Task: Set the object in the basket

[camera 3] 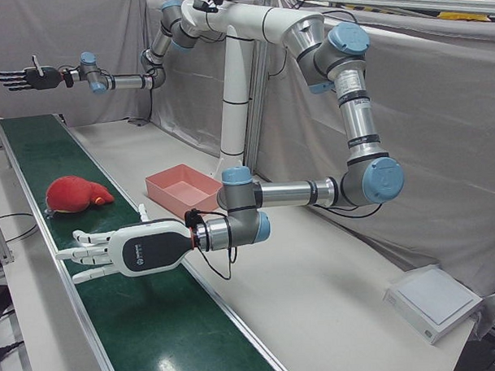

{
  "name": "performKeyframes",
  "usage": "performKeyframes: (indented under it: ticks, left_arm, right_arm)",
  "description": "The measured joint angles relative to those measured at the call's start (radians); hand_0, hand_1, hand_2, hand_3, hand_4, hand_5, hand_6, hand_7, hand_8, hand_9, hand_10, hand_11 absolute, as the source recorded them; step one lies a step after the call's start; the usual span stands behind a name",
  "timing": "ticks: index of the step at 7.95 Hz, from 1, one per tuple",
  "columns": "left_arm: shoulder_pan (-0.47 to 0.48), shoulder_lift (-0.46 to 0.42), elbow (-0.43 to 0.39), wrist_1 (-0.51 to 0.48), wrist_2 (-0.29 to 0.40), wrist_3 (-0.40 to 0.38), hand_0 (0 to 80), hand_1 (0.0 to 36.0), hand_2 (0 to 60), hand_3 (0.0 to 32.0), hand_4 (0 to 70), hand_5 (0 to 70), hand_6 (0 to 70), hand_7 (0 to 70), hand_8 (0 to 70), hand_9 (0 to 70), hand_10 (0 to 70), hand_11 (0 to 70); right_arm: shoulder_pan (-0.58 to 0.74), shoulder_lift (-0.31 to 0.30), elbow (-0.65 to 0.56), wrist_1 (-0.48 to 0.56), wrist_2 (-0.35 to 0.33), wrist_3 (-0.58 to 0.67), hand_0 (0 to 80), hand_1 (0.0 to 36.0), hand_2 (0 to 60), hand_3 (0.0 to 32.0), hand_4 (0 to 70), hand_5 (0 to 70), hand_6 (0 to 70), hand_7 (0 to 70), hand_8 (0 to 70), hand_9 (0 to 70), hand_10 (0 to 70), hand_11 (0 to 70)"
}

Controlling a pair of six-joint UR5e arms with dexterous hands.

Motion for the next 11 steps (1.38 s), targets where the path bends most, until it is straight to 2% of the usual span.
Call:
performKeyframes:
  ticks: [7,9,11]
  left_arm:
    - [0.0,-0.005,-0.001,0.026,0.001,0.033,59.7,13.9,0.0,0.0,14.6,29.5,5.6,4.8,12.9,19.8,0.0,0.0]
    - [0.0,-0.007,-0.001,0.031,0.002,0.038,60.3,17.2,0.0,0.0,14.6,31.2,5.8,5.1,13.3,20.2,0.0,0.0]
    - [0.0,-0.009,-0.001,0.036,0.002,0.04,61.2,16.2,0.0,0.0,14.7,29.9,5.5,4.6,12.8,19.7,0.0,0.0]
  right_arm:
    - [0.0,0.0,0.0,0.0,0.0,0.0,0.0,0.0,0.0,0.0,0.0,0.0,0.0,0.0,0.0,0.0,0.0,0.0]
    - [0.0,0.0,0.0,0.0,0.0,0.0,0.0,0.0,0.0,0.0,0.0,0.0,0.0,0.0,0.0,0.0,0.0,0.0]
    - [0.0,0.0,0.0,0.0,0.0,0.0,0.0,0.0,0.0,0.0,0.0,0.0,0.0,0.0,0.0,0.0,0.0,0.0]
